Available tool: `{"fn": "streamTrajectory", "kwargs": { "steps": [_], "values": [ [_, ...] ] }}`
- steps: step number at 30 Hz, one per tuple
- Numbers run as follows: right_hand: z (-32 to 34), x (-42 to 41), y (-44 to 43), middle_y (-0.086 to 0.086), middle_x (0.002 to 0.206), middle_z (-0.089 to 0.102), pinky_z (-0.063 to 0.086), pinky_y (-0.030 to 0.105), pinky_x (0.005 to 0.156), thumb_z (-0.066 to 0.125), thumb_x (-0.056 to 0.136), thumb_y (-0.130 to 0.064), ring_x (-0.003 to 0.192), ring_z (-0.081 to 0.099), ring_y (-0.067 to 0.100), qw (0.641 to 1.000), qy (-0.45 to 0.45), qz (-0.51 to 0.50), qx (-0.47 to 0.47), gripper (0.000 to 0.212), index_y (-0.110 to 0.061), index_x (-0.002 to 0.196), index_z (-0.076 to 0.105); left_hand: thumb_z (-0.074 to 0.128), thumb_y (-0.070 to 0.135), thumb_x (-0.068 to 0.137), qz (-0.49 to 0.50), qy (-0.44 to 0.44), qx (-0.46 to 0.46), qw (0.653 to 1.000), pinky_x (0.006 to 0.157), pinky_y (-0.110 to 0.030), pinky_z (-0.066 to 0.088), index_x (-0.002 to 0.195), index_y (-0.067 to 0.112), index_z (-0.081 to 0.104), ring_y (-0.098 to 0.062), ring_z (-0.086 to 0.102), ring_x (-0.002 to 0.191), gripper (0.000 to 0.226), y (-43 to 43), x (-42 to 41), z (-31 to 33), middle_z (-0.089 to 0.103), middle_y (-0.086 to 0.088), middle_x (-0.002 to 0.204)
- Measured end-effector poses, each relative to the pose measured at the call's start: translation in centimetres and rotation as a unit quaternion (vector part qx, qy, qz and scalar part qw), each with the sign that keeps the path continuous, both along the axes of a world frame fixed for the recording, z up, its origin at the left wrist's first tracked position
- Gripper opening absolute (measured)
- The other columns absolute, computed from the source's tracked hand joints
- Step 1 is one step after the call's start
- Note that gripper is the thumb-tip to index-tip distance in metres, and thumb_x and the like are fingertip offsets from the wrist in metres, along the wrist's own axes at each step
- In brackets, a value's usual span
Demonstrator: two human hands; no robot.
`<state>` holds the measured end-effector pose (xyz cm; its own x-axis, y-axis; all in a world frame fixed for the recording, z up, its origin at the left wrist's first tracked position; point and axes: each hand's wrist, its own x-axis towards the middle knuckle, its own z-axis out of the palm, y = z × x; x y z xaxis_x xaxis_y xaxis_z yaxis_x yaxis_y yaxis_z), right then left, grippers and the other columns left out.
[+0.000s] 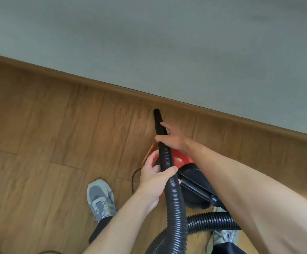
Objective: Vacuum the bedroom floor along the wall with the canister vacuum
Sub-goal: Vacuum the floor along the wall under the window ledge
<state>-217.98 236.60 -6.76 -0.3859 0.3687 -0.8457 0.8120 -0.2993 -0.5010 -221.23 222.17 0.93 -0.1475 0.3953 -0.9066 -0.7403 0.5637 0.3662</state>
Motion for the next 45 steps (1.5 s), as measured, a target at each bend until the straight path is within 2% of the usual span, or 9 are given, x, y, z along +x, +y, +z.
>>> {"fn": "streamTrajectory", "kwargs": {
  "steps": [2,7,14,17,26,30,33,39,45],
  "values": [
    [-0.2,-1.5,-0.6,0.004,0.139,0.052,0.049,0.022,0.073,0.067,0.085,-0.019,0.107,0.058,0.017,1.000,0.010,0.001,0.007,0.080,-0.031,0.155,0.032,0.076,0.000,0.082,0.013,0.002,-0.007,1.000,0.068,-0.044,0.059,0.137,0.033,0.044,-0.030,0.070,0.067,0.072,-0.5,-1.0,-0.1,0.076,-0.009,0.100],
    [-0.8,-4.1,-1.8,-0.002,0.136,0.053,0.051,0.030,0.088,0.064,0.087,-0.019,0.108,0.059,0.017,1.000,0.014,0.003,0.025,0.073,-0.028,0.154,0.036,0.075,0.000,0.083,0.028,0.006,-0.013,1.000,0.059,-0.042,0.058,0.139,0.025,0.046,-0.032,0.067,0.061,0.067,-1.2,-3.3,-0.1,0.075,-0.013,0.092],
    [-0.4,-5.3,-2.7,0.002,0.119,0.061,0.058,0.029,0.066,0.057,0.097,-0.023,0.091,0.067,0.017,1.000,0.003,-0.022,-0.005,0.061,-0.033,0.153,0.035,0.076,-0.001,0.082,-0.001,0.028,-0.030,0.999,0.058,-0.045,0.058,0.138,0.024,0.051,-0.033,0.066,0.060,0.066,-2.6,-5.7,0.1,0.074,-0.012,0.092],
    [-0.2,-5.1,-2.6,0.002,0.111,0.063,0.062,0.038,0.076,0.055,0.099,-0.022,0.092,0.069,0.022,0.999,0.001,-0.043,-0.020,0.059,-0.032,0.153,0.035,0.076,0.000,0.082,-0.016,0.041,-0.023,0.999,0.060,-0.045,0.058,0.134,0.025,0.054,-0.034,0.066,0.060,0.062,-3.1,-6.4,0.1,0.073,-0.014,0.098],
    [-0.4,-7.5,-3.3,0.009,0.127,0.060,0.060,0.023,0.066,0.065,0.096,-0.020,0.093,0.068,0.018,0.999,0.018,-0.040,-0.029,0.060,-0.031,0.149,0.040,0.075,0.005,0.084,-0.050,0.051,-0.012,0.997,0.062,-0.050,0.060,0.127,0.030,0.055,-0.034,0.069,0.062,0.054,-4.3,-9.2,-0.6,0.075,-0.011,0.092],
    [-1.1,-10.6,-5.0,0.009,0.134,0.056,0.056,0.040,0.096,0.068,0.094,-0.025,0.110,0.064,0.024,0.999,0.009,0.013,-0.029,0.061,-0.039,0.147,0.041,0.075,0.009,0.084,-0.071,0.062,-0.023,0.995,0.062,-0.045,0.062,0.125,0.033,0.051,-0.036,0.073,0.068,0.053,-6.2,-11.5,-1.0,0.077,-0.006,0.088],
    [-1.4,-13.1,-6.4,0.008,0.138,0.055,0.051,0.037,0.100,0.068,0.093,-0.027,0.115,0.060,0.023,0.999,0.013,0.045,-0.027,0.062,-0.040,0.147,0.040,0.075,0.012,0.085,-0.059,0.067,-0.038,0.995,0.062,-0.042,0.062,0.123,0.035,0.050,-0.034,0.074,0.069,0.052,-7.7,-13.1,-1.3,0.077,-0.001,0.087],
    [-1.4,-16.5,-7.7,0.006,0.140,0.054,0.047,0.029,0.096,0.067,0.094,-0.028,0.119,0.058,0.021,0.997,0.037,0.060,-0.018,0.063,-0.037,0.150,0.038,0.077,0.011,0.083,-0.013,0.068,-0.053,0.996,0.068,-0.054,0.061,0.121,0.036,0.050,-0.038,0.073,0.069,0.053,-8.7,-15.6,-2.2,0.077,-0.004,0.091],
    [-1.1,-17.0,-6.8,0.008,0.126,0.058,0.057,0.022,0.070,0.052,0.103,-0.022,0.094,0.066,0.015,0.998,0.014,0.040,-0.038,0.048,-0.033,0.149,0.042,0.075,0.015,0.085,-0.041,0.056,-0.046,0.997,0.062,-0.040,0.062,0.123,0.035,0.049,-0.029,0.071,0.061,0.051,-9.0,-17.1,-1.8,0.076,-0.003,0.094]
  ]
}}
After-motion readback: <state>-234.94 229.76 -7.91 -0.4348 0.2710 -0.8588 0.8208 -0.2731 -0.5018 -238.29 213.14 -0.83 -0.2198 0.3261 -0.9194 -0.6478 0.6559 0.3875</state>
